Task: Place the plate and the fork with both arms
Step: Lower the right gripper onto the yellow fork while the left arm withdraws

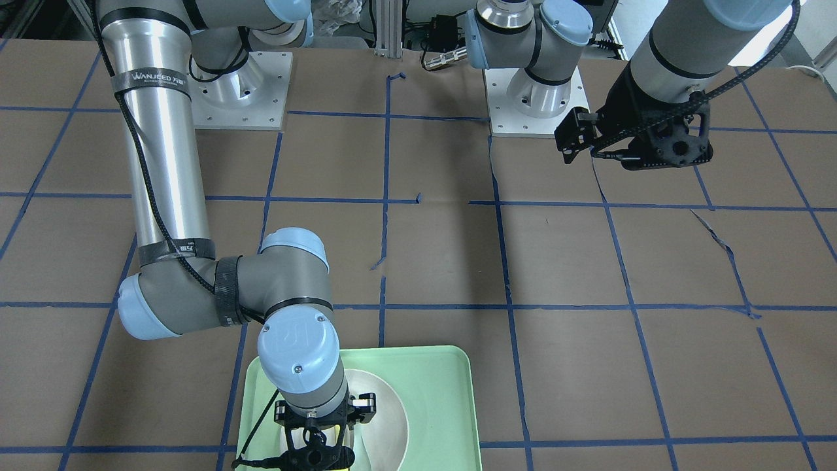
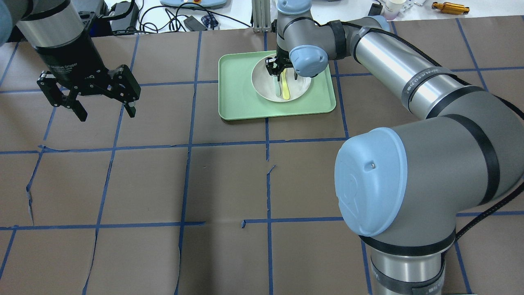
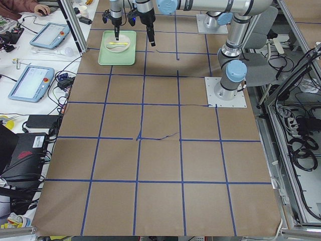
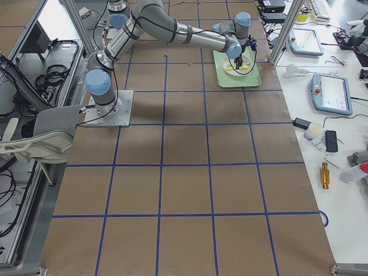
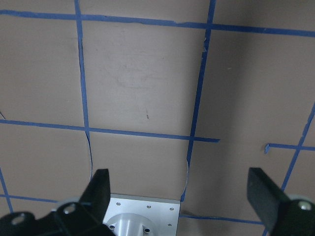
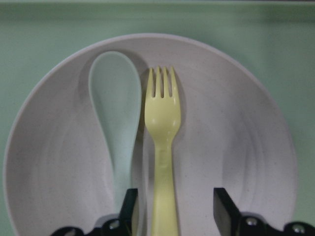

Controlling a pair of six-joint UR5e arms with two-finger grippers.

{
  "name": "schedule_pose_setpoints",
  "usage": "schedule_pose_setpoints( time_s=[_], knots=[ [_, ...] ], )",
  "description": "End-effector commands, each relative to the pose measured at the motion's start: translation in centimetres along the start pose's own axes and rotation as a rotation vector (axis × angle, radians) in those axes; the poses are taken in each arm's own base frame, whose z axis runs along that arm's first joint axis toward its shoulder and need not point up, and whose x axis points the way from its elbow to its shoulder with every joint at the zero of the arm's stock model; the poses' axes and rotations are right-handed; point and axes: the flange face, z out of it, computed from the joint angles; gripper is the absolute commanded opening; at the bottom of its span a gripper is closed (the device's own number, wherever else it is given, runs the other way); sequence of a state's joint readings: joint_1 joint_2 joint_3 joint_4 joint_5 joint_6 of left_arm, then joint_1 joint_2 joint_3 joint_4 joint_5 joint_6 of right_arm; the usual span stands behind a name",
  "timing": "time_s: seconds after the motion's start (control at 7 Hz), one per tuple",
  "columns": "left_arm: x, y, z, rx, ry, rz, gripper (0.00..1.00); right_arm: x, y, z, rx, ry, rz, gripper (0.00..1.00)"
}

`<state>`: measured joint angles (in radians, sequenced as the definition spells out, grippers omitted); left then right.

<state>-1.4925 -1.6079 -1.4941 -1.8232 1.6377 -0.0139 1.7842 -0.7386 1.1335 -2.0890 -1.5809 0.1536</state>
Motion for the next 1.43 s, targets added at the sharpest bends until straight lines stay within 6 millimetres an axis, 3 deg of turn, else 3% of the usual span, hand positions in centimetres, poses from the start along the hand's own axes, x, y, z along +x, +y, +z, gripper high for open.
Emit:
schedule_pose_setpoints(
  time_s=[0.0,0.29,1.29],
  knots=[
    [-0.3,0.4,1.0,-0.018,0.0,0.044,1.0,0.0,0.4,0.4,-0.005,0.009,0.003,0.57],
    [-0.6,0.3,1.8,-0.035,0.0,0.04,1.0,0.1,1.0,1.1,-0.021,0.009,0.013,0.48],
    [-1.6,-1.1,2.0,0.032,-0.057,0.049,1.0,-0.7,1.5,1.7,-0.012,-0.006,0.002,0.45]
  ],
)
